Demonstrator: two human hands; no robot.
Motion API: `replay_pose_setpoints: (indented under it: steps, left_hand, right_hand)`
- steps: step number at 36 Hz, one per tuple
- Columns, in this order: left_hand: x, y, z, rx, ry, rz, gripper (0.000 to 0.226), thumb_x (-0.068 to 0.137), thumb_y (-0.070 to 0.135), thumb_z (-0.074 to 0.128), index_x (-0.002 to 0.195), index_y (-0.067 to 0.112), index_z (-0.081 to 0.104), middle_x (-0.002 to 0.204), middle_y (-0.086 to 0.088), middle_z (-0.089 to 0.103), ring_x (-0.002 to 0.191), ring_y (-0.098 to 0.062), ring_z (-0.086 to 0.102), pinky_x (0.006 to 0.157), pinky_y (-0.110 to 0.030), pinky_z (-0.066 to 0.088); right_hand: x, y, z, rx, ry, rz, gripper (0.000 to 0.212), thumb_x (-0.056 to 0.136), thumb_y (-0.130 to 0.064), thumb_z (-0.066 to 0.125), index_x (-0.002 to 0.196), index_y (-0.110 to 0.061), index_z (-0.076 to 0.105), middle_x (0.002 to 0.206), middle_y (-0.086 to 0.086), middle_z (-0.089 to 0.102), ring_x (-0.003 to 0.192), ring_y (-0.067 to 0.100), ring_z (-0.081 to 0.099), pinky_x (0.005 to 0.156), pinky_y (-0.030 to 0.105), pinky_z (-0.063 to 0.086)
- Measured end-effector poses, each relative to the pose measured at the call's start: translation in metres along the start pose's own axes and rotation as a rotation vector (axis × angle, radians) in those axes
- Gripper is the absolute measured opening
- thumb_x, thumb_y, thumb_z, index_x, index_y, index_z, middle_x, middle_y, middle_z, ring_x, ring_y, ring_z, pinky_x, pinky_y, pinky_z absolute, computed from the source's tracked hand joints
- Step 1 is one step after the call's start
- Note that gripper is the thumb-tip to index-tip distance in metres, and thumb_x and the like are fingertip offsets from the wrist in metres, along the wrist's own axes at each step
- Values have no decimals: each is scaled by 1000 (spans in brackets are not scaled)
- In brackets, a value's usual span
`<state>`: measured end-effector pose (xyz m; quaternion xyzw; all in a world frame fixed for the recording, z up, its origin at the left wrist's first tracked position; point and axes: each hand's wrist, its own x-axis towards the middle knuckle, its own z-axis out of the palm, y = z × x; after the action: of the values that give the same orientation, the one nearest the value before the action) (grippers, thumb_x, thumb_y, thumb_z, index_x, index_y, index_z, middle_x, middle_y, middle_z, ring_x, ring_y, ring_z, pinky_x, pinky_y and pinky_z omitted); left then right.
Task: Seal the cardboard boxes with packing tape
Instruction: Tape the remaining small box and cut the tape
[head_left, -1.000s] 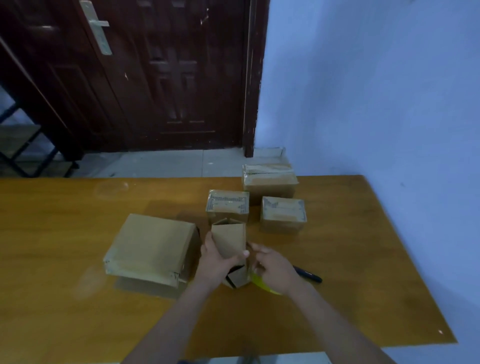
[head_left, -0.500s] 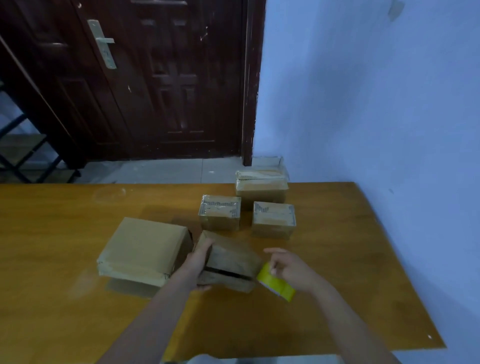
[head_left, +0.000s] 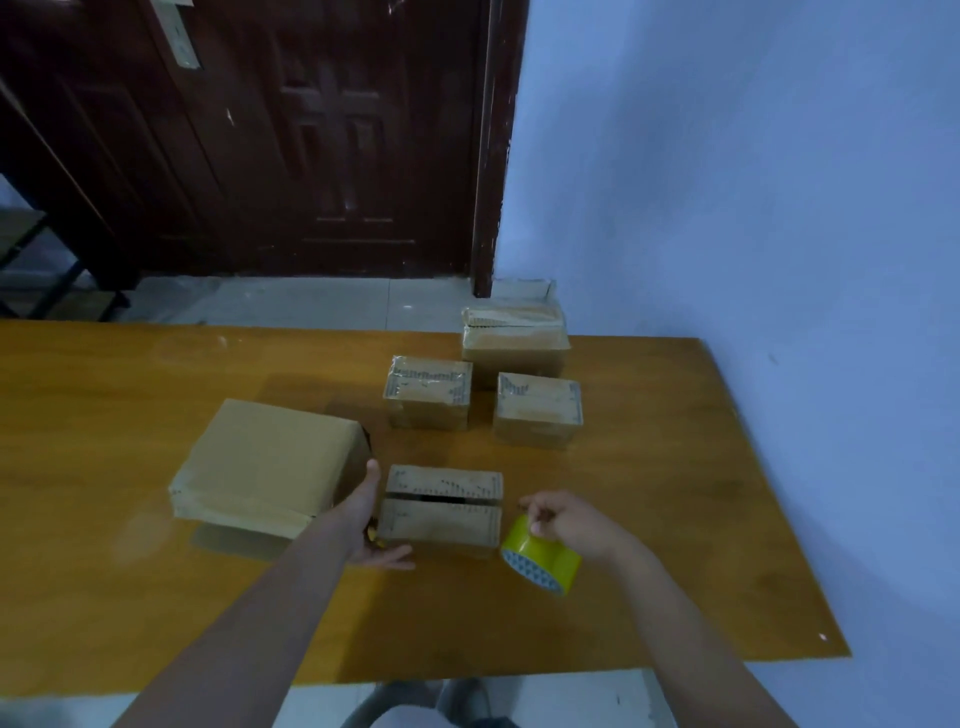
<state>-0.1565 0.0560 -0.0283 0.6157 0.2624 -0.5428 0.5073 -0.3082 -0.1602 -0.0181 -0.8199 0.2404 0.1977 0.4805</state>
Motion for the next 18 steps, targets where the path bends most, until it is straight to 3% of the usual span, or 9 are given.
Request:
replay_pose_setpoints:
  steps: [3, 5, 8, 11, 13, 15, 18]
  left_hand:
    - [-10, 3, -8, -12, -34, -33, 103, 73, 83, 43, 149, 17, 22, 146, -27, 31, 104, -57, 53, 53, -44, 59]
    - [-12, 4, -11, 61, -18, -36, 103, 72, 84, 42, 150, 19, 22, 149, -28, 28, 110, -56, 53, 54, -40, 60]
    - [-20, 3, -13, 152, 18, 69, 93, 78, 79, 39, 150, 22, 23, 157, -16, 15, 133, -46, 36, 76, -47, 59]
    - [-19, 6, -18, 389, 104, 226, 91, 84, 75, 33, 152, 16, 18, 156, -11, 20, 134, -37, 36, 78, -44, 57]
    - [-14, 10, -21, 722, 223, 369, 104, 77, 85, 21, 146, 8, 25, 143, -19, 39, 115, -37, 52, 75, -42, 56]
    - [-15, 13, -19, 1034, 320, 582, 115, 65, 92, 6, 129, 4, 43, 122, -21, 52, 97, -34, 59, 78, -45, 55]
    - [-38, 20, 3, 1177, 375, 868, 77, 88, 72, 20, 125, 11, 48, 122, -10, 49, 101, -24, 56, 79, -35, 50]
  right_hand:
    - [2, -3, 2, -3, -13, 33, 26, 88, 2, 49, 69, -15, 49, 145, 12, 42, 139, 23, 30, 102, 38, 33]
    - [0, -3, 1, -15, 7, 57, 24, 88, 2, 49, 70, -14, 48, 141, 14, 46, 137, 23, 33, 101, 40, 34]
    - [-7, -8, -4, -48, 67, 76, 26, 86, 2, 51, 68, -16, 49, 128, 15, 57, 128, 25, 44, 92, 39, 39]
    - [-15, -19, -13, -79, 141, 87, 31, 85, 1, 54, 64, -21, 51, 118, 13, 63, 119, 26, 52, 77, 29, 38]
    - [-18, -29, -20, -95, 171, 82, 30, 84, 1, 54, 64, -22, 53, 115, 8, 63, 117, 24, 53, 83, 32, 40]
    - [-21, -42, -25, -92, 203, 44, 30, 84, 2, 55, 64, -21, 53, 111, 4, 60, 115, 19, 52, 86, 32, 40]
    - [-19, -67, -26, -90, 286, -81, 32, 83, 1, 60, 64, -24, 55, 103, 7, 60, 103, 24, 55, 88, 36, 42]
